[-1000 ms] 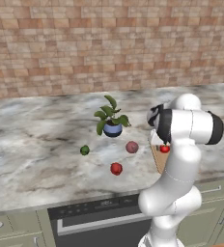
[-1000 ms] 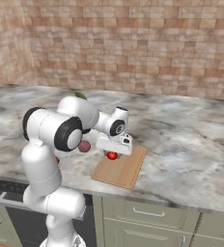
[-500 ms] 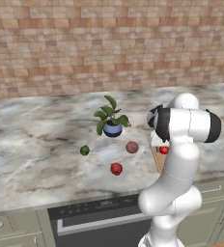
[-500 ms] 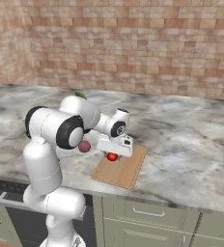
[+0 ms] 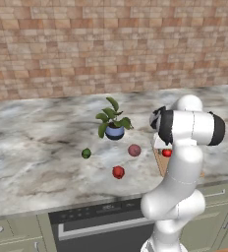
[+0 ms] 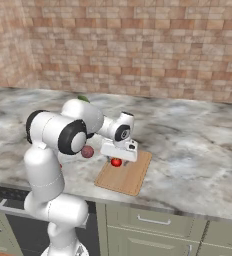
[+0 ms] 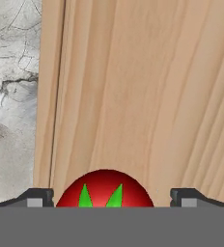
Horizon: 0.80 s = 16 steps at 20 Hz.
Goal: Place the avocado, onion, tomato, and bell pepper on the cutting board.
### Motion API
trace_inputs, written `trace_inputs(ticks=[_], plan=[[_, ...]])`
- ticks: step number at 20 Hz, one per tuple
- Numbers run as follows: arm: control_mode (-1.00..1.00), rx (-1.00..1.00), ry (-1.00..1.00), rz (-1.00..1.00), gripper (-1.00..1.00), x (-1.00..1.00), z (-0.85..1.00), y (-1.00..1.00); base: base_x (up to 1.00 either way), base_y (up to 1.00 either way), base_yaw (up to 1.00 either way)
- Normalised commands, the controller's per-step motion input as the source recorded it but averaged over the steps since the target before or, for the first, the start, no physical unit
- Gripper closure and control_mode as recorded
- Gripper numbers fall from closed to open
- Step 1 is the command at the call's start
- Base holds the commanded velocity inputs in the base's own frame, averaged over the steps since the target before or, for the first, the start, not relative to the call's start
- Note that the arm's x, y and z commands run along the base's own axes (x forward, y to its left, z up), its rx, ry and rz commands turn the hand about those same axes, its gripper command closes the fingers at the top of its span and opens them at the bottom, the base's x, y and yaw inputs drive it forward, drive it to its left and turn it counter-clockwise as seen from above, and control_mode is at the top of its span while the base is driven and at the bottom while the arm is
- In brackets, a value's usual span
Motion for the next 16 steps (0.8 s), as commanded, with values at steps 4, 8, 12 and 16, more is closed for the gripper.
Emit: trace_inputs(ticks=[4,8,12,16], plan=[[-1.00,0.00,0.00,0.00,-1.00,0.00,0.09,0.00,0.00,0.00,0.00],[-1.00,0.00,-0.04,0.00,-1.00,-0.01,0.35,0.00,0.00,0.00,0.00],[-1.00,0.00,-0.11,0.00,-1.00,-0.13,0.62,0.06,0.00,0.00,0.00],[-1.00,0.00,-0.12,0.00,-1.00,-0.15,0.66,0.19,0.00,0.00,0.00]])
